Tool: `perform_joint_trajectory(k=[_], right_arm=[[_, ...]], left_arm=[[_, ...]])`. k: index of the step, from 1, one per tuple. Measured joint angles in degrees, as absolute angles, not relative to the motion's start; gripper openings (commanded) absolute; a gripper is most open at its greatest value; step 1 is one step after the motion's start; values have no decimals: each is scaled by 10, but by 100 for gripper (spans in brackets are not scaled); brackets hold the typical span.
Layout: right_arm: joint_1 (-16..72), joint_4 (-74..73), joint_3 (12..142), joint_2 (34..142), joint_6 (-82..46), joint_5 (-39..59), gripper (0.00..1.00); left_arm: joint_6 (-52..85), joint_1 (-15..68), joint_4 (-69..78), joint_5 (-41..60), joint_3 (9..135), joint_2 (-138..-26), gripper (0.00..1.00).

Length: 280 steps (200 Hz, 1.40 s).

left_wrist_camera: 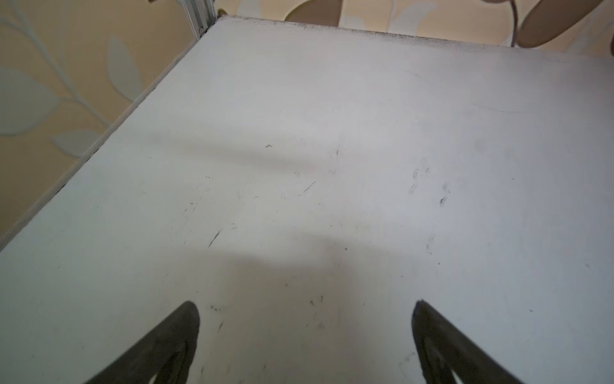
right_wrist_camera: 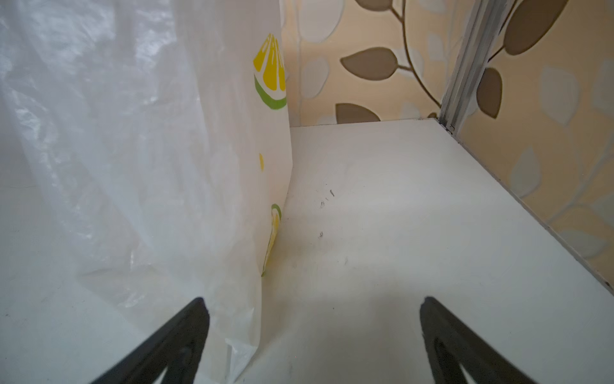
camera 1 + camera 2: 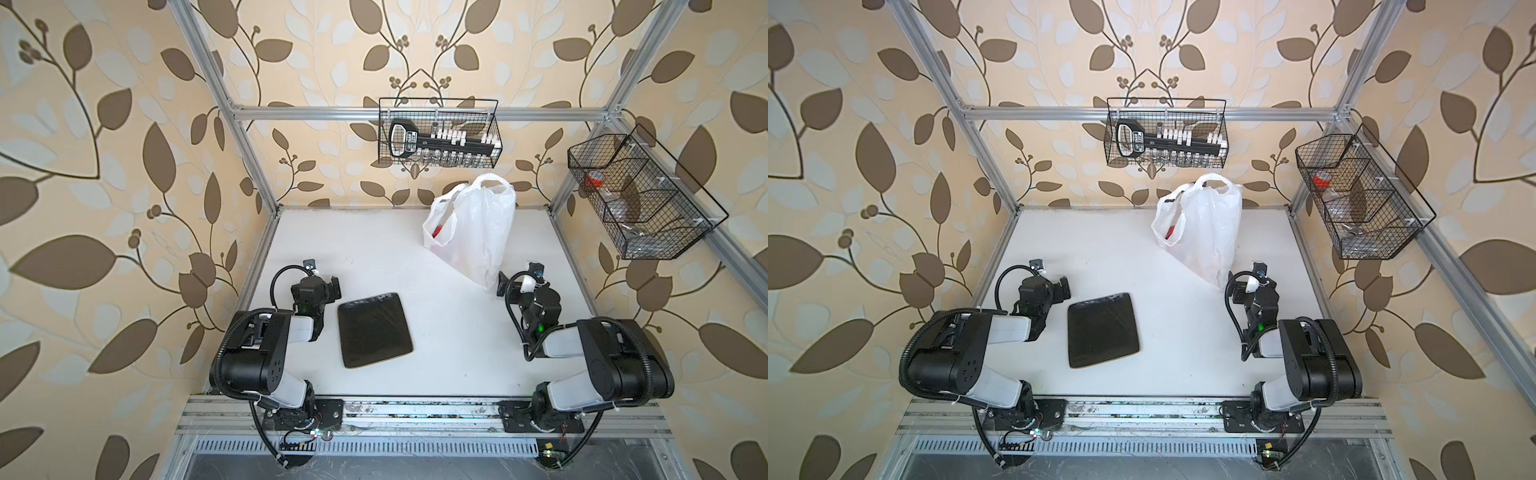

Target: Take the fake fruits out of the plastic bag

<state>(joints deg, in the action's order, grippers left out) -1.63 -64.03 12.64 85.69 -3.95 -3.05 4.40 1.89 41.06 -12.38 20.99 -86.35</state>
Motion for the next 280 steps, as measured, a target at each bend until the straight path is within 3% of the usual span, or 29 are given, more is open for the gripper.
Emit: perform_joint_trajectory(k=[195, 260, 280], right_arm=[[-17, -633, 127, 852, -40, -28, 99], [-17, -361, 183, 608, -97, -52, 99], [-17, -244, 214, 534, -150, -54, 93]], left_arm=[[33, 19, 399, -107, 210, -851, 99], [16, 19, 207, -21, 298, -655, 99], [32, 19, 151, 23, 354, -638, 97]])
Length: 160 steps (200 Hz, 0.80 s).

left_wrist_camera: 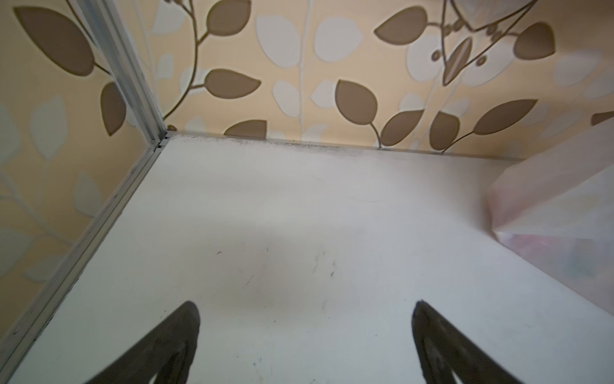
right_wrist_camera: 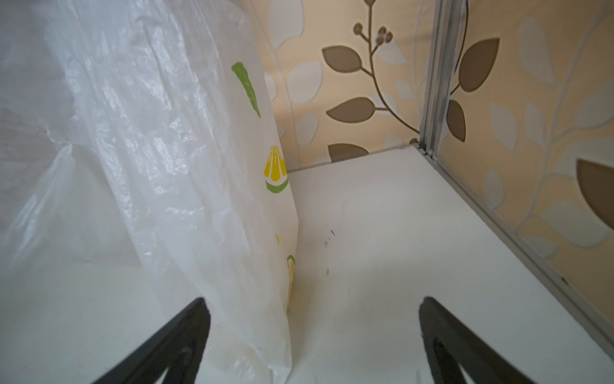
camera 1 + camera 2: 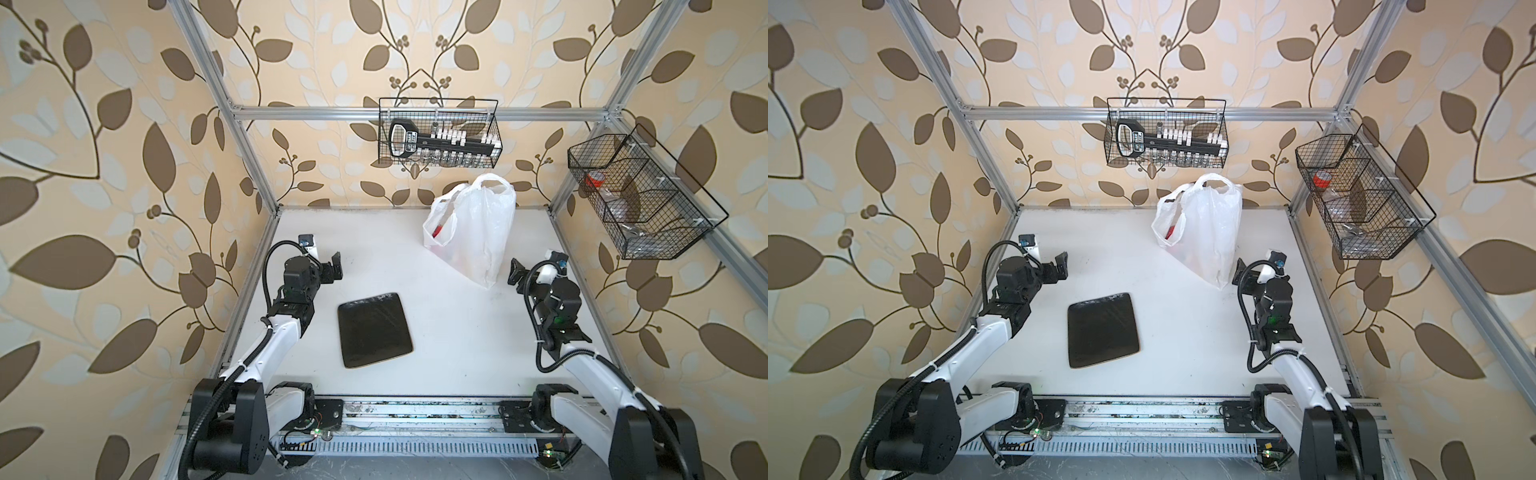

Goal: Take the fake fruits out of the plastic bag
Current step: 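Raise both grippers and reach toward the top of the white plastic bag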

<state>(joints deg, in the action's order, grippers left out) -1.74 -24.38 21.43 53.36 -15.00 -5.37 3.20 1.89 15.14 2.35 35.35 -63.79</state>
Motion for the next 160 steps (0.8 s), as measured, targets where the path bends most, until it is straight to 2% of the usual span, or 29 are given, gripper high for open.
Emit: perform_joint_trajectory(k=[26, 49, 96, 160], right_arm=[[-17, -112, 245, 456, -222, -29, 88], [-15, -37, 285, 435, -279, 17, 85], [18, 9, 408, 503, -329, 95, 84], [34, 18, 453, 543, -343, 118, 84]], left_arm=[[76, 25, 73, 90, 444, -654, 95], [94, 65, 30, 120, 524, -690, 95], [73, 196, 16, 170, 669, -798, 93], [6, 246, 33, 257, 898, -1012, 87]])
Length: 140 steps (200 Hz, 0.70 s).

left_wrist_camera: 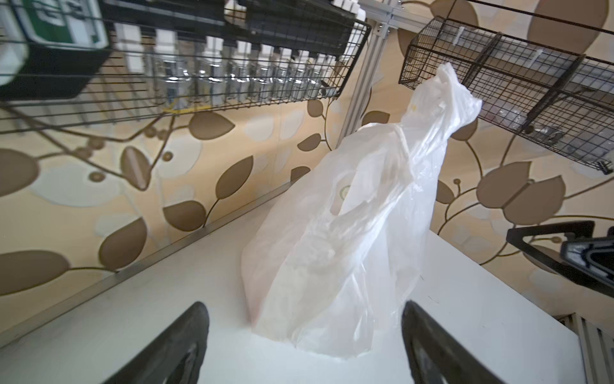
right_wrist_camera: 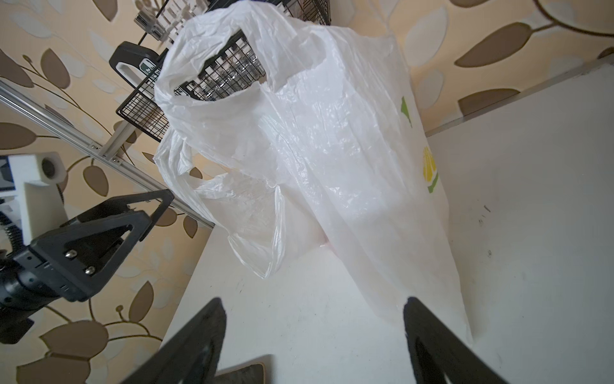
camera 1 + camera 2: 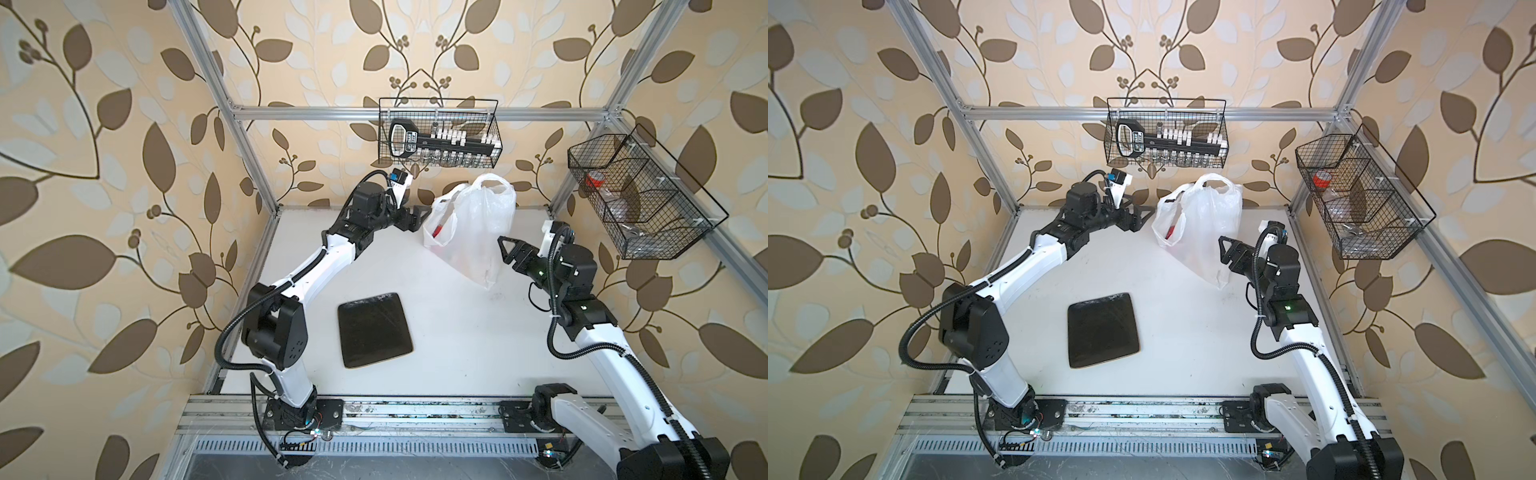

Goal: Take the fake fruits out of the plastic bag
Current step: 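Raise both grippers and reach toward the top of the white plastic bag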

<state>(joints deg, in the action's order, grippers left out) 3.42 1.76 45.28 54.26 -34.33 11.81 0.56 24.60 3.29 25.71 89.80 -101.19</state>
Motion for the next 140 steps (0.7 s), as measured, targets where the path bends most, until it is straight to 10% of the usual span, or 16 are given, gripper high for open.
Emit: perform_joint_trajectory(k=[48, 108, 140], right_arm=[[34, 37, 453, 509, -345, 108, 83], [37, 56, 495, 538, -349, 109, 78], [57, 60, 592, 604, -365, 116, 77]], left_arm=[[-17, 261, 45, 298, 995, -1103, 67], [10, 266, 68, 320, 1028, -1139, 0], [32, 267, 106, 325, 1001, -1129, 0]])
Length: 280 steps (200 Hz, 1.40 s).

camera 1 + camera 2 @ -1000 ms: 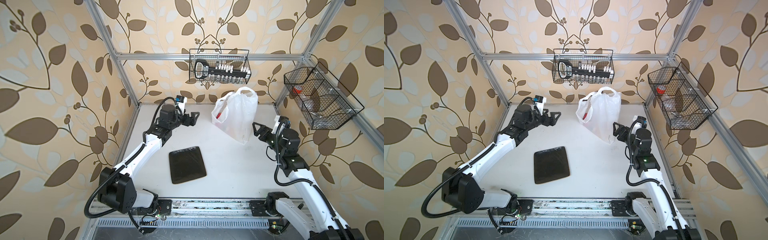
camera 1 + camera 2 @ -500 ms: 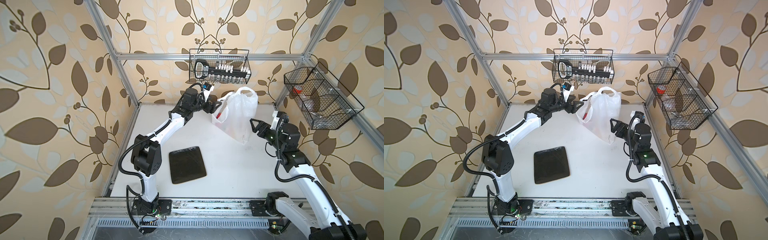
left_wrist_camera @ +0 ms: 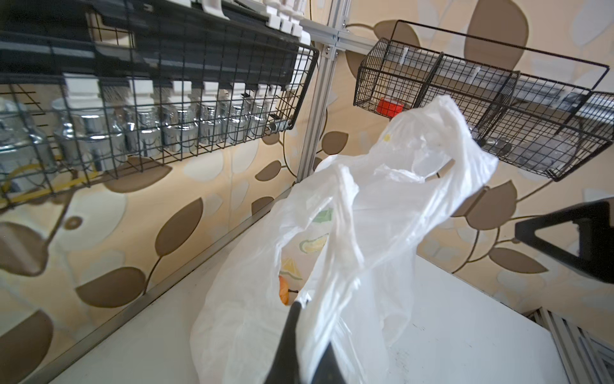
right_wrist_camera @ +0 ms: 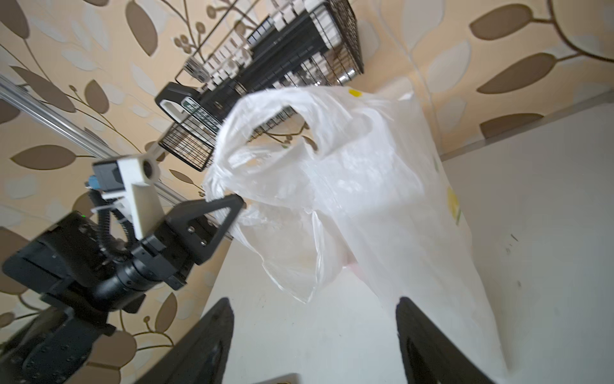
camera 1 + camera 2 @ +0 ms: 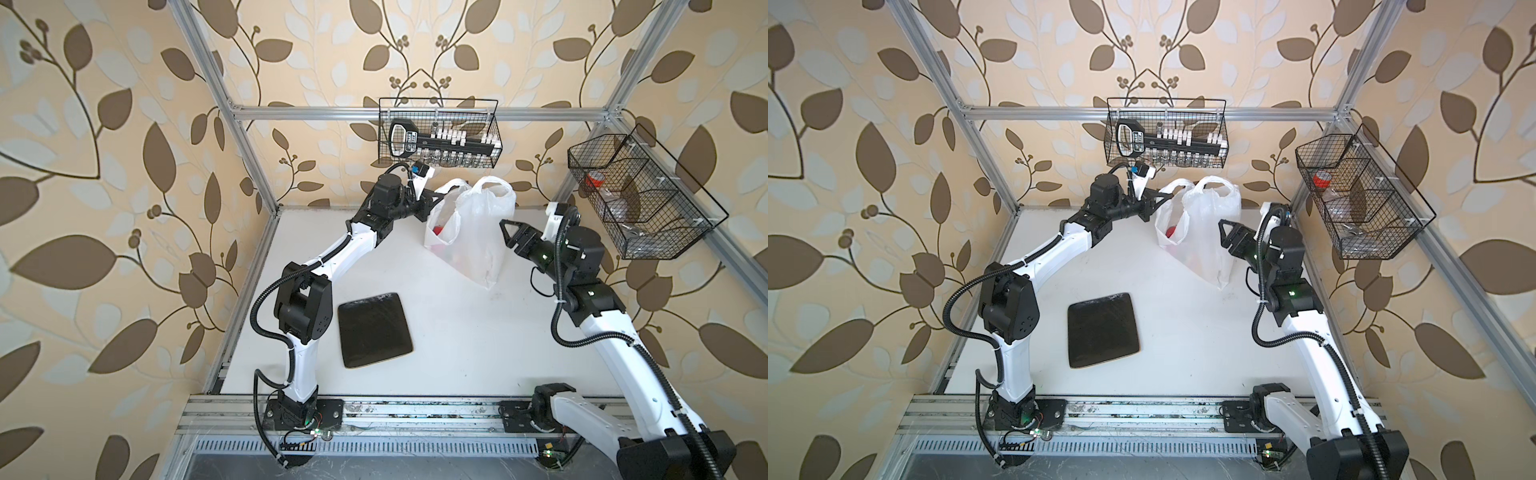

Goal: Take the fake fruits out of the plastic bag
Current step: 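Raise both grippers and reach toward the top of the white plastic bag, then grasp the bag's handles with the left and right grippers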

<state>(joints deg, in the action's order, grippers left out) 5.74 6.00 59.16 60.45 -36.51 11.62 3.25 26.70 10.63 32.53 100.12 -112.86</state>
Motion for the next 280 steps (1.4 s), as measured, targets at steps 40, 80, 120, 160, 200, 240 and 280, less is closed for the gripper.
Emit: perform_joint_trajectory(k=[40, 80, 120, 160, 200, 240, 280], right_arm=[[109, 66, 723, 702, -394, 94, 77], [142, 83, 839, 801, -409, 70, 76], [181, 117, 906, 868, -414, 15, 72], [198, 145, 922, 895, -410, -37, 50], [199, 150, 927, 905, -401, -44, 3], [208, 142, 887, 873, -381, -17, 0], [216, 139, 795, 780, -372, 24, 0]], left_arm=[[68, 282, 140, 295, 905, -1077, 0], [99, 308, 173, 246, 832, -1016, 0], [113, 320, 188, 221, 795, -971, 0], [125, 321, 185, 203, 744, -931, 0], [148, 322, 142, 157, 707, -882, 34], [165, 324, 30, 132, 754, -867, 57], [106, 347, -85, 148, 862, -896, 76]])
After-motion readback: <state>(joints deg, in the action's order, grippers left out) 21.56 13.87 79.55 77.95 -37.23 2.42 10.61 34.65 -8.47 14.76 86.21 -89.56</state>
